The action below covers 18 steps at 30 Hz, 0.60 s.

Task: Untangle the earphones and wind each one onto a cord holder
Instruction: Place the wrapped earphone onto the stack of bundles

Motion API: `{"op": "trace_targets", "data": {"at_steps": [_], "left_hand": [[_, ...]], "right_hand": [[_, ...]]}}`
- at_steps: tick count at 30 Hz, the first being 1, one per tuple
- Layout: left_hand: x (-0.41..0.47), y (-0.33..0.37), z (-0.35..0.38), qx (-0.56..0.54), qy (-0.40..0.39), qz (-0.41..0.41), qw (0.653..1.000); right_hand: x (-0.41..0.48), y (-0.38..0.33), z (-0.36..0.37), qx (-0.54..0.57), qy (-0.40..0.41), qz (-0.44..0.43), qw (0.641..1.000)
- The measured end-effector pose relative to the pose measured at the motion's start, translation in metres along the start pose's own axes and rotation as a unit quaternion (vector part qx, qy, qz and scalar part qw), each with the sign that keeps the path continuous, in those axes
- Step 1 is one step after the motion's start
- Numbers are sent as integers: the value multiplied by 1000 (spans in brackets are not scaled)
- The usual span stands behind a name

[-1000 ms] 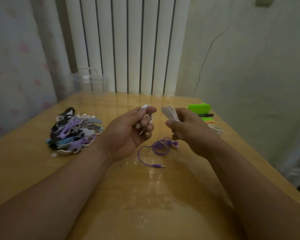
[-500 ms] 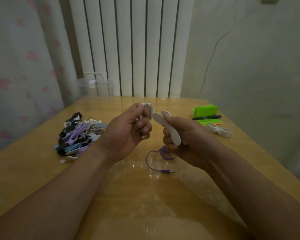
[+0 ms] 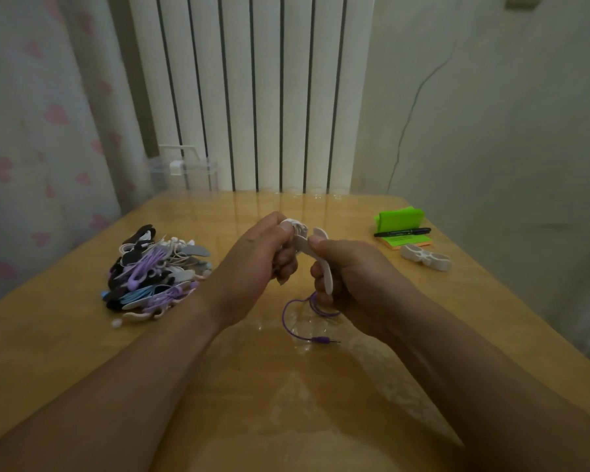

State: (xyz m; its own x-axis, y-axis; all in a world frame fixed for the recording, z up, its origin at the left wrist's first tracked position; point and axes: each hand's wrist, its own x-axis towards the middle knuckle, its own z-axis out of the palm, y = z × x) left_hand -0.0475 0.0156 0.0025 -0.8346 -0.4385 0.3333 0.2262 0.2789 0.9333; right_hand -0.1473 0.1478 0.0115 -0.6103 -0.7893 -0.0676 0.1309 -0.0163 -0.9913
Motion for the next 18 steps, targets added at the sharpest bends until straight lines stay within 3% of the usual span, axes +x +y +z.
{"op": "trace_targets", "data": {"at_steps": [11,18], "left_hand": [[-4,-3,18,92,5,55,994],[-12,1,34,116,-4,81,990]], "right_hand": [[-5,-1,4,-46,0,-53,998],[-9,-7,9,-63,103,-56,991]]}}
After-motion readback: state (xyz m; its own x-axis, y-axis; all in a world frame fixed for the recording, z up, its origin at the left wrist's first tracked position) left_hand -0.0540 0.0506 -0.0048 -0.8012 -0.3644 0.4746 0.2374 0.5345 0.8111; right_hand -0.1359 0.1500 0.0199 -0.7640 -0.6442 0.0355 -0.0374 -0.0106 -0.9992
